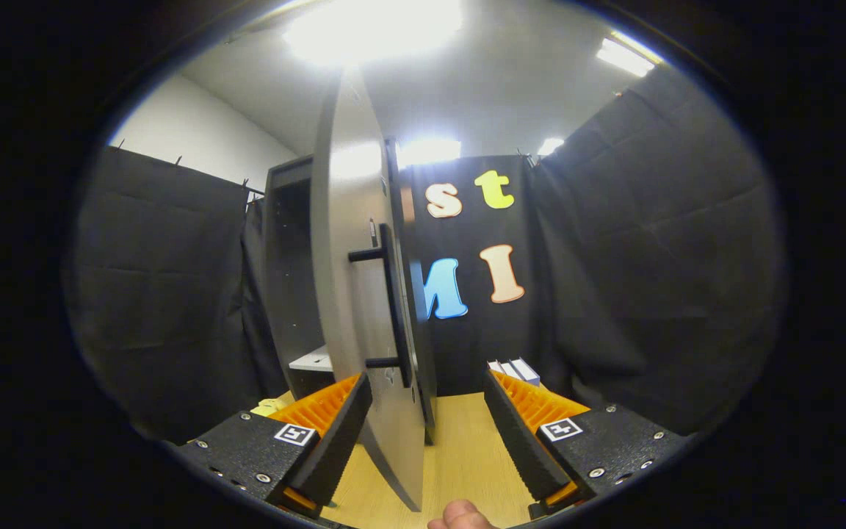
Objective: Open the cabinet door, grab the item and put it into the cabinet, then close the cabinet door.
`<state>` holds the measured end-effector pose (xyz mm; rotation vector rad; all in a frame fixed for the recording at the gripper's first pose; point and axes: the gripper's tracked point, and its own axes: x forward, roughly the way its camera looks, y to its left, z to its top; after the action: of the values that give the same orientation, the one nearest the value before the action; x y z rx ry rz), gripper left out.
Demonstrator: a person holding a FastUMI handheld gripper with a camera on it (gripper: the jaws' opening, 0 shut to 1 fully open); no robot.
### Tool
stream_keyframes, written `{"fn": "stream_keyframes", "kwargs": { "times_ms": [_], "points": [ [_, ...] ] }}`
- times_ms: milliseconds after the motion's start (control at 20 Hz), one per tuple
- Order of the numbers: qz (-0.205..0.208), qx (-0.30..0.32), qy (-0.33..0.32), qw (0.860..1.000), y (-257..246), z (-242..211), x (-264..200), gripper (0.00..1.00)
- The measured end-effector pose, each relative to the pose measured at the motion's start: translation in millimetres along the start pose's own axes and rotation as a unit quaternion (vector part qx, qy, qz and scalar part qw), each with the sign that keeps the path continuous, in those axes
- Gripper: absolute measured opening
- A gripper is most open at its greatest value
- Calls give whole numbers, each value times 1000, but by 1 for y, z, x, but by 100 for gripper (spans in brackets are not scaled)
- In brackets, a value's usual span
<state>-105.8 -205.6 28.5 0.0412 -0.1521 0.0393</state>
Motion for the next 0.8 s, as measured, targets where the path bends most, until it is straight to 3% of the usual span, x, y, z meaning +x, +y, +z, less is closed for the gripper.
{"fn": "stream_keyframes", "kwargs": {
  "times_ms": [300, 650, 800],
  "points": [
    [-18, -1, 6, 1000, 77, -74, -35, 95],
    [-17, -1, 35, 999, 169, -209, -8, 96],
    [-12, -23, 68, 997, 193, -290, 5, 96]
  ]
}}
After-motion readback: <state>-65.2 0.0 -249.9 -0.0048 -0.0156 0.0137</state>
